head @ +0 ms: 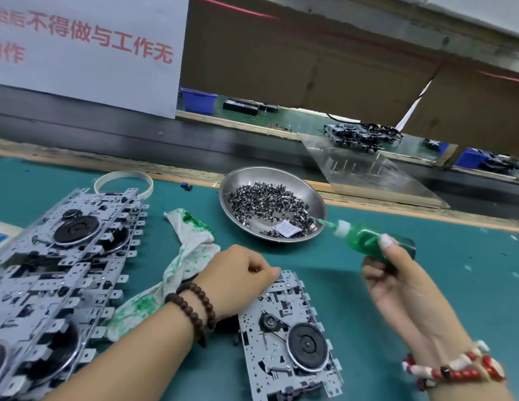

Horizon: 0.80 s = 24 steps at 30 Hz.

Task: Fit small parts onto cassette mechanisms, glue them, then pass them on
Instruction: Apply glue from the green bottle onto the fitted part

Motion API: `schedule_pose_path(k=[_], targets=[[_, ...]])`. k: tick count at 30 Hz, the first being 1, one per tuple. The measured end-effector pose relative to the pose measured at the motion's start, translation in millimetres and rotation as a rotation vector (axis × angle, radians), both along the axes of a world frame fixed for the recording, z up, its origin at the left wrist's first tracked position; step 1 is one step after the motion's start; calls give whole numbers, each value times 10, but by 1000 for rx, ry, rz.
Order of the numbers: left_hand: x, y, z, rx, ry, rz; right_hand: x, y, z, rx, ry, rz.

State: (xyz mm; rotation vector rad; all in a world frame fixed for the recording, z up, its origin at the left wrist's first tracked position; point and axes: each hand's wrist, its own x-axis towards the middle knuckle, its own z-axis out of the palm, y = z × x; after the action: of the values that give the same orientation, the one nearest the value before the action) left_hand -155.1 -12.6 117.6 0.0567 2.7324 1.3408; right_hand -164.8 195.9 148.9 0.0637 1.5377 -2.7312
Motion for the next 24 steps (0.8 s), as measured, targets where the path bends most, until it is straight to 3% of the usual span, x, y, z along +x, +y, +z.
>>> schedule_pose_path(k=[4,8,11,24], targets=[[-35,6,-46,96,-84,2,30,-43,-53,-102,-65,27],[-44,-7,-60,247,-171,21,42,-84,-70,109,-29,6],[-52,-4,-50,222,-179,31,67,-76,-97,292,84,-66],[-37,26,-18,173,-172,119,122,-43,-112,556,297,-162]])
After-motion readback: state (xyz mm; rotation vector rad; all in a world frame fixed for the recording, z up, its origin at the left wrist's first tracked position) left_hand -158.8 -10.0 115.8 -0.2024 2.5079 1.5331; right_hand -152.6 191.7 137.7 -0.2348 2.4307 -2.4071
